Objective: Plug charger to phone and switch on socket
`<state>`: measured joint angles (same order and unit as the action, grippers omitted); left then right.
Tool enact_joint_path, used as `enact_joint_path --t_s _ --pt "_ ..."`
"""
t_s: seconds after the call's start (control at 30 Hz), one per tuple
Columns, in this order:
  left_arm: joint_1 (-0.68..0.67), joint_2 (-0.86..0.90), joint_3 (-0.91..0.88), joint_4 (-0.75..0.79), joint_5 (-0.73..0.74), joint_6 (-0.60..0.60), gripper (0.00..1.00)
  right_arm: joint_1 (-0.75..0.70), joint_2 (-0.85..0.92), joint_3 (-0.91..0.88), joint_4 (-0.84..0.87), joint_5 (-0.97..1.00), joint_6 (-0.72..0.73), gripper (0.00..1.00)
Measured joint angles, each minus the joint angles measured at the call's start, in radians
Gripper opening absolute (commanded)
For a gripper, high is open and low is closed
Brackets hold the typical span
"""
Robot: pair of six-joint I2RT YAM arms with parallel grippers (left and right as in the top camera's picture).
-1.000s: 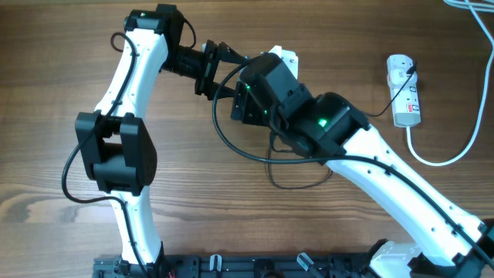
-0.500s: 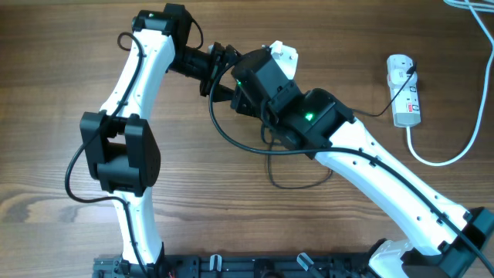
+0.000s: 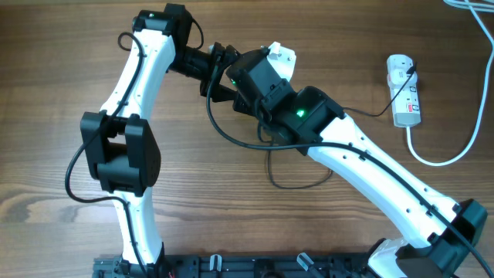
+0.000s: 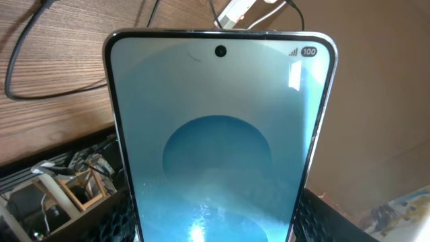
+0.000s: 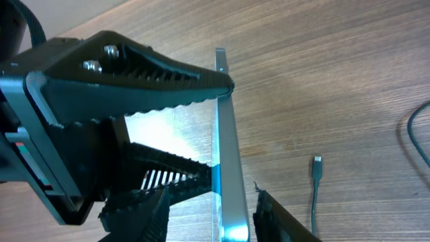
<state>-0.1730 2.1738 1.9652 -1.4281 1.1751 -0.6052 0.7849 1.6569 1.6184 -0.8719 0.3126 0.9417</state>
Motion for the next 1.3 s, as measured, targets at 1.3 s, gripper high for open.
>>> enact_joint_path --t_s 1.3 --pt "0.001 0.000 0.000 -0.031 0.015 -0.003 0.66 0.000 0.000 0.000 0.005 0.022 0.022 0.05"
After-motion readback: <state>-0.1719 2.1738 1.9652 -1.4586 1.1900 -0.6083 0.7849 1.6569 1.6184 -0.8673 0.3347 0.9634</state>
